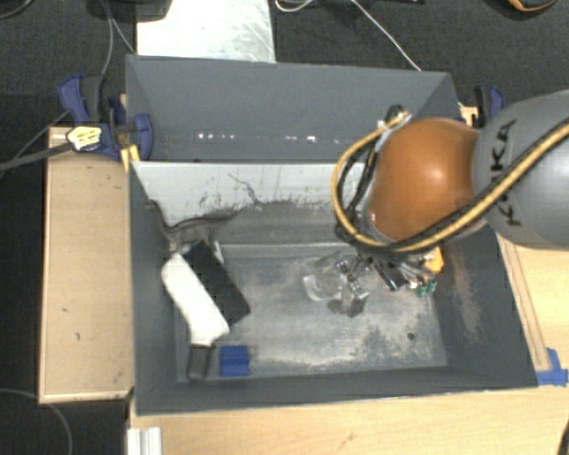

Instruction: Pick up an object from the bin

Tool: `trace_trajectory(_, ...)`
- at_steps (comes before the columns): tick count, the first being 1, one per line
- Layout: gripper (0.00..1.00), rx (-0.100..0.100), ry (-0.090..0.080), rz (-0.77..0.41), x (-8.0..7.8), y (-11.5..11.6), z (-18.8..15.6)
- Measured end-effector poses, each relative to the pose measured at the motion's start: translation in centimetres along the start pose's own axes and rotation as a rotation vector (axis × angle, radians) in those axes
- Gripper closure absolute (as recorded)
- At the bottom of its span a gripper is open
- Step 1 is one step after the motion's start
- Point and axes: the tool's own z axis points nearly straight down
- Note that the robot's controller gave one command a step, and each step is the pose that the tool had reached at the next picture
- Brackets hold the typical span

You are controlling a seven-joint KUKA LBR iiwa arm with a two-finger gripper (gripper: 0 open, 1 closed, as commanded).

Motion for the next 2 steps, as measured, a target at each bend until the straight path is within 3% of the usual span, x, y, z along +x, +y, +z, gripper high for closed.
trace_trajectory(1, 1.00, 0.003, -0.005, -0.039, -0.3, 1.0, -2.7)
trace_trajectory(2, 1.00, 0.000, -0.001, -0.045, -0.3, -0.4, -12.2)
